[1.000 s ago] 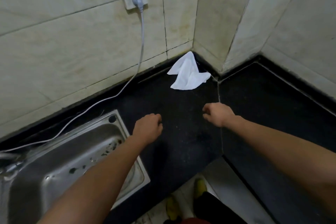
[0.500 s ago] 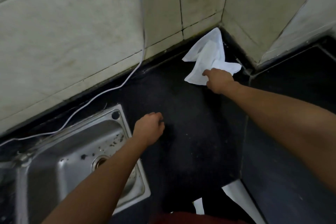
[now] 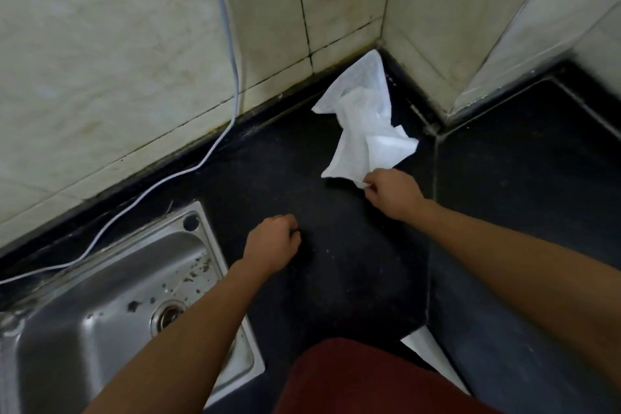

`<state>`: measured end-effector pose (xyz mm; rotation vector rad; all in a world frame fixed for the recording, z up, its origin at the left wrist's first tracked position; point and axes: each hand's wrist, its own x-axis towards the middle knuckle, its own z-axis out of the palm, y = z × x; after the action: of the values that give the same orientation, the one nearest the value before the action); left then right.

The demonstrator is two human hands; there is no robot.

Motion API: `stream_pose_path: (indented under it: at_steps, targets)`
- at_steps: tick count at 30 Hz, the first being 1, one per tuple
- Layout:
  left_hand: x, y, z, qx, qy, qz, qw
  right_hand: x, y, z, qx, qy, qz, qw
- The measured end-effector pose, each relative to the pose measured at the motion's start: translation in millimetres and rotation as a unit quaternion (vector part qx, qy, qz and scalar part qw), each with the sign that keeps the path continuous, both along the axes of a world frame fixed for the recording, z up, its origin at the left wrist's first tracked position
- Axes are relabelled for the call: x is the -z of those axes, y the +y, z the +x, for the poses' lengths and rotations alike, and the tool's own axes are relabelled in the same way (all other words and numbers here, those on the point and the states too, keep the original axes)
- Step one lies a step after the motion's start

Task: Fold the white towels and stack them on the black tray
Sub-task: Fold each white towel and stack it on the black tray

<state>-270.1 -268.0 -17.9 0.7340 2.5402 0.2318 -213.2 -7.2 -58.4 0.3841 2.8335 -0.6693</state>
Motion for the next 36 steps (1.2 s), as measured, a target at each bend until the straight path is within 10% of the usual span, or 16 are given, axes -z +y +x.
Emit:
stream_pose_path:
  at_steps: [12, 20, 28, 36]
  targets:
    - [27.1, -3.5, 31.5, 0.007, -0.063, 0.003, 0.998, 3.4, -54.2, 128.8, -0.032, -0.133, -0.048, 0.989]
    - [47.4, 36.7, 44.8, -0.092, -0.109, 0.012, 0.99, -13.3, -18.8, 93.1, 0.091, 0.018, 0.0, 0.996]
    - [60.4, 59.7, 48.8, -0.136, -0.142, -0.026, 0.98, 9.2, 1.5, 51.2, 0.033, -0.148, 0.027, 0.988]
    - [46.5, 20.6, 52.2, -0.178, -0.109, -0.05, 0.977, 12.2, 11.6, 102.4, 0.081, -0.016, -0.009, 0.997]
